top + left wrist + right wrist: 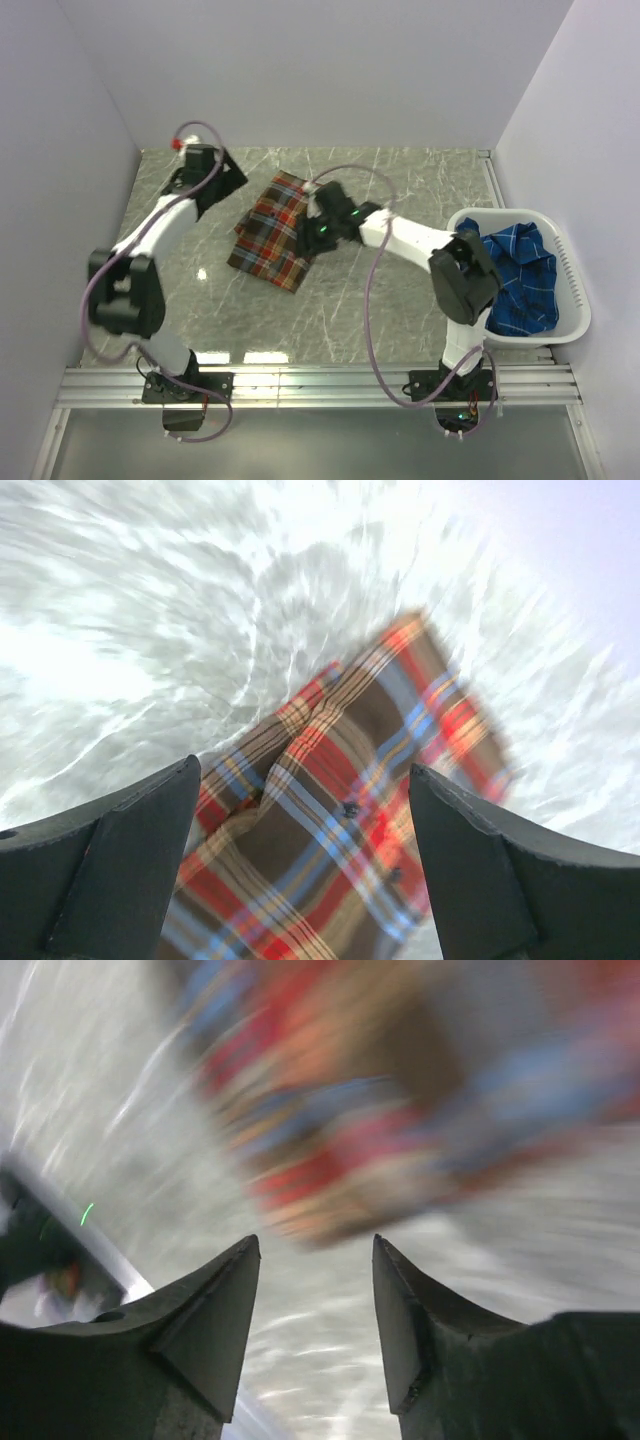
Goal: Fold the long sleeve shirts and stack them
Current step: Fold the shirt
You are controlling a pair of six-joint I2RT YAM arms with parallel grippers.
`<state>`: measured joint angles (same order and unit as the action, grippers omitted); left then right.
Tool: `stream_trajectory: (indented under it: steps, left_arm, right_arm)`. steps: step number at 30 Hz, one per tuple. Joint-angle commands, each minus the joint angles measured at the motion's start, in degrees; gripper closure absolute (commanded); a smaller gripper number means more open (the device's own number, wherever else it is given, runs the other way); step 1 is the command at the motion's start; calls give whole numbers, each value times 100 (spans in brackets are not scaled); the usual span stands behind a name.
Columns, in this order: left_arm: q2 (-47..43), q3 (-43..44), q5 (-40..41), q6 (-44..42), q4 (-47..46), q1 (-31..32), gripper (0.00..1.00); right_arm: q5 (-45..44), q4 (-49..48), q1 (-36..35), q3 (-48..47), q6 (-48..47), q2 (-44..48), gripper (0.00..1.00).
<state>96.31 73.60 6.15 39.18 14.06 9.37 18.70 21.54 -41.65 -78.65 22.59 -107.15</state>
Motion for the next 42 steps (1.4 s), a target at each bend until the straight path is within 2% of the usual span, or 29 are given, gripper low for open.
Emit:
stream_trajectory:
  steps: [1, 3, 6, 9, 11, 17, 22, 27, 31, 37, 42]
  left_arm:
    - [-832, -591, 212, 924, 245, -93, 9]
    - [-1201, -1108, -34, 1222, 219, -23, 9]
    - [-1448, -1637, -385, 1452, 26, 232, 11]
    - [-1283, -1613, -422, 1409, -97, 635, 13]
    - [-906, -1368, -378, 1164, -80, 1056, 14]
    - [447, 344, -53, 321, 87, 2102, 17]
    - [1441, 1348, 220, -453, 237, 2640, 18]
    - [2400, 2070, 800, -1271, 282, 3036, 17]
    - [2664, 1939, 756, -1710, 18, 3062, 18]
    - [2533, 1280, 290, -2002, -45, 3133, 20]
    - [1568, -335, -289, -1914, -237, 3282, 23]
  right_arm:
    - [-630, -1, 701, -71, -368, 353, 41]
    - [-744, -9, 1096, -360, -396, 143, 37]
    - [-745, -18, 1457, -809, -334, -305, 37]
    - [-763, -149, 1650, -915, -28, -561, 38]
    - [-719, -413, 1686, -671, 96, -483, 38]
    - [-981, -809, 1809, 322, 492, 220, 40]
    - [-1859, -538, 2028, 921, 843, 993, 41]
    - [-1984, -598, 2126, 1563, 975, 1609, 41]
    - [-2028, -808, 2126, 2211, 1203, 2232, 41]
    - [-1905, -1301, 2117, 2996, 1397, 2980, 42]
    - [-1887, -1354, 2126, 3023, 1178, 3218, 42]
